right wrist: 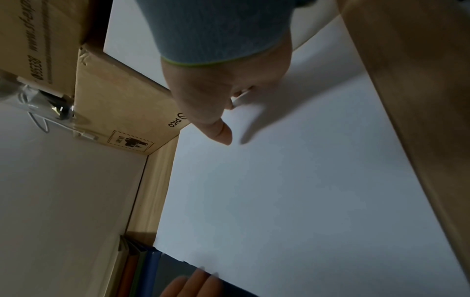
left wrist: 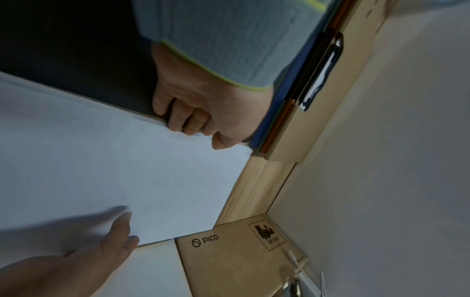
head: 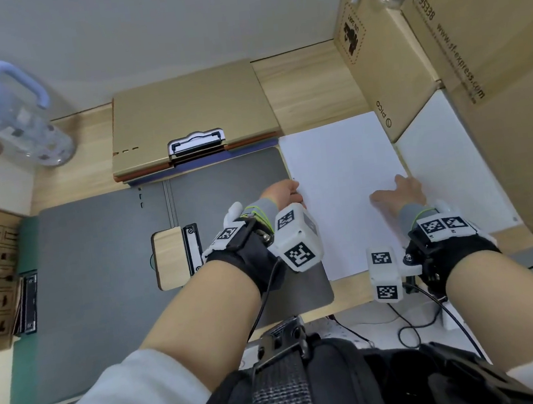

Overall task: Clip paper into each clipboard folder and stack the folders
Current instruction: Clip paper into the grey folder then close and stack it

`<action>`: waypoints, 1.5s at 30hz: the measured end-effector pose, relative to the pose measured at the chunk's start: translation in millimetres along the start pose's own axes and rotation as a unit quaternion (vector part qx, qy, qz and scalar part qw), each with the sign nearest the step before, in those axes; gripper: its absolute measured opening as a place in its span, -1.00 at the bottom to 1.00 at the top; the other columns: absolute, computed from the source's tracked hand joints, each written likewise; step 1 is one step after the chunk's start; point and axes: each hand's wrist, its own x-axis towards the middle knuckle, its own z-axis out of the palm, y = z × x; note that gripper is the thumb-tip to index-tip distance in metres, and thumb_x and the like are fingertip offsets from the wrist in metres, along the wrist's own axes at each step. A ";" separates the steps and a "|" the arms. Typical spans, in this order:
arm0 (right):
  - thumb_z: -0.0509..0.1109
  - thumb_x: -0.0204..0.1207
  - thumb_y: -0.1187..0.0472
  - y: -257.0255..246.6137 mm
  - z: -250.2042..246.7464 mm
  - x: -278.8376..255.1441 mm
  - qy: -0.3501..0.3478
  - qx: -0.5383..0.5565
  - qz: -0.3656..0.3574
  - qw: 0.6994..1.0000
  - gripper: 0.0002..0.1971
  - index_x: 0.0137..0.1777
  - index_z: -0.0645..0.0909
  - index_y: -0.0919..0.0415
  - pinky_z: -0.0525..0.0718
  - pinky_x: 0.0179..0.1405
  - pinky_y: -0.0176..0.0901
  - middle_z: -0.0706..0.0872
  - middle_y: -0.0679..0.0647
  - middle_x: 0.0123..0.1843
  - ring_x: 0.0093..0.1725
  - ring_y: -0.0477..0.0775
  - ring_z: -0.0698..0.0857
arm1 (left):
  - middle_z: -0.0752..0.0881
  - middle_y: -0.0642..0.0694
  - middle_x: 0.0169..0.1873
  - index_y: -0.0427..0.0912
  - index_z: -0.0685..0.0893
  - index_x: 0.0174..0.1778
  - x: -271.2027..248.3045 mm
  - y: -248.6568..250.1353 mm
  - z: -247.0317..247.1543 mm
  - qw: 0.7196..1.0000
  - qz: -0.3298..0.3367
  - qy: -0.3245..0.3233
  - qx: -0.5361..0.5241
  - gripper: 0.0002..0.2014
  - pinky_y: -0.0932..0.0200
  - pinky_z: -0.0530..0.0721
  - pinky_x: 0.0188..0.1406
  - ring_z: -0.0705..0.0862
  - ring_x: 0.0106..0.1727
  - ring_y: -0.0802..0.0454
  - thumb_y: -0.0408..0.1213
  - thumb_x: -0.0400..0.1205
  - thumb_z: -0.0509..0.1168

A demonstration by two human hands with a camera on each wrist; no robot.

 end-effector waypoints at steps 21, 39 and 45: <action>0.24 0.53 0.14 -2.4 -4.2 -5.8 -0.023 0.010 0.008 1.000 -0.26 0.67 0.01 0.09 0.13 0.62 0.18 -0.11 -0.02 0.72 0.70 0.12 -0.05 | 0.51 -0.19 -0.34 -0.16 0.48 -0.28 17.2 -21.1 22.4 0.977 0.073 -0.038 0.198 -0.69 0.08 0.56 -0.31 0.48 -0.39 -0.07 -0.63 0.63 0.03; 0.49 0.46 0.24 -77.1 7.6 -37.2 -0.035 0.496 -0.157 0.854 -0.60 0.29 0.54 0.05 0.65 0.28 0.11 0.71 -0.05 0.08 0.17 0.12 0.72 | 0.63 -0.07 0.09 -0.22 0.51 0.40 -37.8 12.2 -86.5 0.940 0.293 0.061 0.164 -0.61 0.06 0.63 0.07 0.60 0.07 0.01 -0.56 0.69 0.03; 0.41 0.49 0.41 -118.5 16.6 -69.3 -0.127 0.526 -0.260 0.800 -0.82 -0.05 0.64 0.11 0.77 -0.04 -0.08 0.81 -0.10 -0.19 -0.22 -0.07 0.78 | 0.64 -0.08 0.03 -0.28 0.50 0.35 -49.7 11.2 -132.3 0.918 0.370 0.114 0.090 -0.66 0.14 0.63 0.18 0.63 0.01 0.06 -0.57 0.70 0.02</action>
